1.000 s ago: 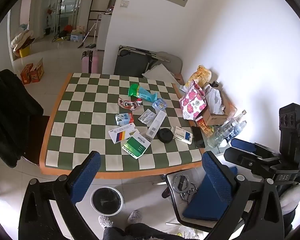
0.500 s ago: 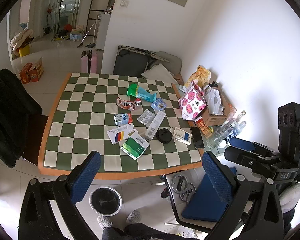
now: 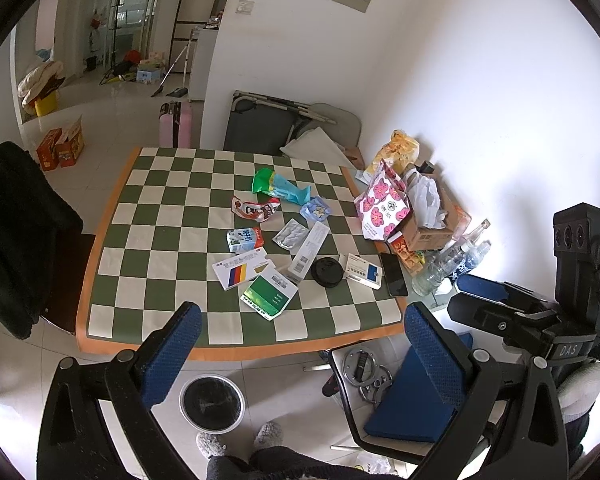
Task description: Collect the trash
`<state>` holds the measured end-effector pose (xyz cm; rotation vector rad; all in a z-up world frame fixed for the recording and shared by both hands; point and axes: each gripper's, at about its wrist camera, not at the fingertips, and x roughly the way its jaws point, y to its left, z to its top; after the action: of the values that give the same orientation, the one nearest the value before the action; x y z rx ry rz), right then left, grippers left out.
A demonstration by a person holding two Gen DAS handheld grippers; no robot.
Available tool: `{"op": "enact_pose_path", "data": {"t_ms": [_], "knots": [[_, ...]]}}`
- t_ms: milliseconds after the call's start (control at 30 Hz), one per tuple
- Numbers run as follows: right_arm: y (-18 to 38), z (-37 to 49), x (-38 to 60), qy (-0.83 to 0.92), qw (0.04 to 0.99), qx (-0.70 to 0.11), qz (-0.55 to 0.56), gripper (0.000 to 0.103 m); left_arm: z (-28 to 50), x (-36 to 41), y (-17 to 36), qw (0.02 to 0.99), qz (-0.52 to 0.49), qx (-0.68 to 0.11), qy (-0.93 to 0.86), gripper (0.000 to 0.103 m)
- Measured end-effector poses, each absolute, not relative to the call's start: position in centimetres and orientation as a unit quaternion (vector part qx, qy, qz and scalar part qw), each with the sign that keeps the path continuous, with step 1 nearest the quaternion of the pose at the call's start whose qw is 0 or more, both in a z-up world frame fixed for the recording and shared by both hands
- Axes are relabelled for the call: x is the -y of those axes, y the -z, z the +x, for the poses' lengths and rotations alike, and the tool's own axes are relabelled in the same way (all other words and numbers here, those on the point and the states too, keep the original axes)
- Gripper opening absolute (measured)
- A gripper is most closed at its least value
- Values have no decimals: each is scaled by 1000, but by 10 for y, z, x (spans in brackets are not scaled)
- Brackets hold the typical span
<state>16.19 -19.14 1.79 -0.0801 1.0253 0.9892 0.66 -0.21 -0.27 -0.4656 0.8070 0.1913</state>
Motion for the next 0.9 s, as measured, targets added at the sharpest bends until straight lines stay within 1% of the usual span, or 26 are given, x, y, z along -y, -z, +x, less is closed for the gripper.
{"op": "enact_pose_path", "data": {"t_ms": [900], "knots": [[-17,161,192,-456,755,-469,-34,103,11,7,3,890,-224,-387,-92,103]]}}
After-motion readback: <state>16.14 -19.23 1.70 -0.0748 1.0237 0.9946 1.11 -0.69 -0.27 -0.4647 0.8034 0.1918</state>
